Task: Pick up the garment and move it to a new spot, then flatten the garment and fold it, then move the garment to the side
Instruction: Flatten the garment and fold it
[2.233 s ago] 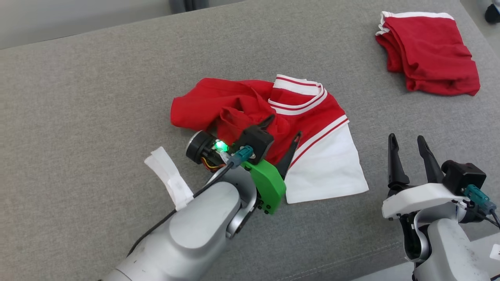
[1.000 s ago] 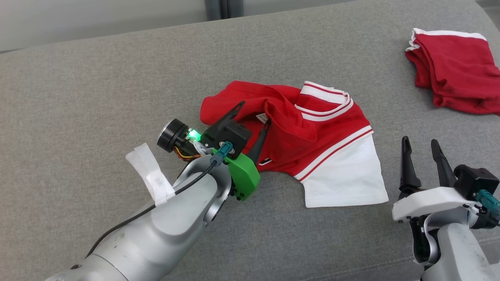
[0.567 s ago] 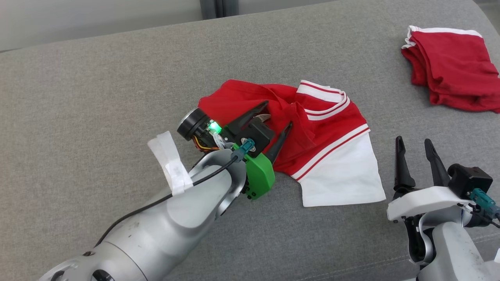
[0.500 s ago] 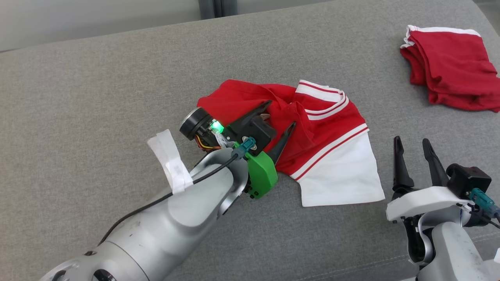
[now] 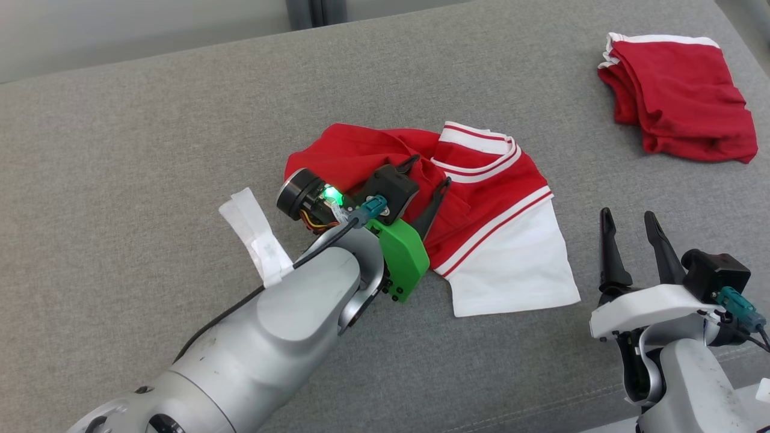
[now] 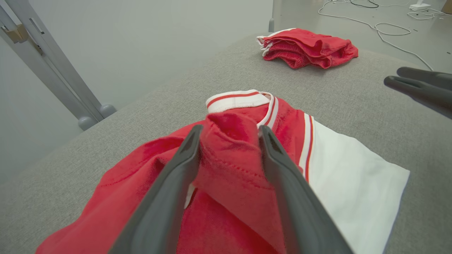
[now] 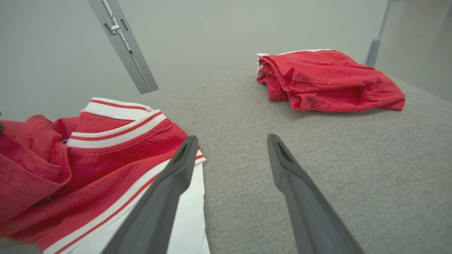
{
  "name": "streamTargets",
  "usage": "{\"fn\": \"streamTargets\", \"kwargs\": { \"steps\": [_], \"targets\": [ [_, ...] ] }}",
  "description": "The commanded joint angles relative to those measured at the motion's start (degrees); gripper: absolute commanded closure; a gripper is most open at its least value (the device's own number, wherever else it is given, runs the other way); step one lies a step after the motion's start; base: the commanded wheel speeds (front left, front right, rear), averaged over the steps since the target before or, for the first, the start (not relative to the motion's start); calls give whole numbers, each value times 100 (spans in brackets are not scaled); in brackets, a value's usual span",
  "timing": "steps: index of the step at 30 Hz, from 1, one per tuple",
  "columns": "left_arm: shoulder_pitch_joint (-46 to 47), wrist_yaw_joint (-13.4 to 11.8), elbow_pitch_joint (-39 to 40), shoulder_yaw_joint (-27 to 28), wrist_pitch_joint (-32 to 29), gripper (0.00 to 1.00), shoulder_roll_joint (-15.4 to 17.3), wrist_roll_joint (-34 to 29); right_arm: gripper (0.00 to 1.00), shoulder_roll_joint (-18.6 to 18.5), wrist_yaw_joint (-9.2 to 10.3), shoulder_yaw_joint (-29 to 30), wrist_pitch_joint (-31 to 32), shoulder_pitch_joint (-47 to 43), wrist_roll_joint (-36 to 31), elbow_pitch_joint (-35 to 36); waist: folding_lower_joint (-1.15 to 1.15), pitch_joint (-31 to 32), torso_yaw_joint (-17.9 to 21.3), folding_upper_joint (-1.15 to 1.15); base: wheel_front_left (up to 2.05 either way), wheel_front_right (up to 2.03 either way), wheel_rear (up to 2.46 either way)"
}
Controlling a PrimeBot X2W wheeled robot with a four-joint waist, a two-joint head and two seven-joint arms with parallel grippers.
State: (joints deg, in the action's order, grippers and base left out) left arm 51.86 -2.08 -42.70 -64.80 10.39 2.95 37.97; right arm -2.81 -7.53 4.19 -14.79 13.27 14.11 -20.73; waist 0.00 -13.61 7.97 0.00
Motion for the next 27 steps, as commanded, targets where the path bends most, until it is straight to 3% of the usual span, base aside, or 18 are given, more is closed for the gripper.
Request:
{"fn": "streamTargets", "kwargs": {
  "steps": [1, 3, 7, 20, 27],
  "targets": [
    [18, 8, -24, 15, 6, 73, -1, 53, 0, -16, 9, 13, -39, 37, 35, -1, 0, -13, 12, 0, 0, 0, 0],
    [1, -9, -32, 13, 52, 100, -1, 90, 0, -16, 9, 62, -43, -4, 17, 11, 0, -6, -9, 0, 0, 0, 0],
    [-97, -130, 91, 126, 241, 100, 1, 165, 0, -15, 9, 161, -40, -81, -1, 18, 0, 27, -115, 0, 0, 0, 0],
    [-1765, -1366, 2097, 2004, 479, 100, 902, 288, 0, -17, 9, 327, -35, -269, -132, 50, 0, 356, -1046, 0, 0, 0, 0],
    [-2791, -1766, 2246, 2758, 479, 100, 1110, 370, 0, -18, 9, 321, 22, -334, -182, 81, 0, 471, -1378, 0, 0, 0, 0]
  ]
}}
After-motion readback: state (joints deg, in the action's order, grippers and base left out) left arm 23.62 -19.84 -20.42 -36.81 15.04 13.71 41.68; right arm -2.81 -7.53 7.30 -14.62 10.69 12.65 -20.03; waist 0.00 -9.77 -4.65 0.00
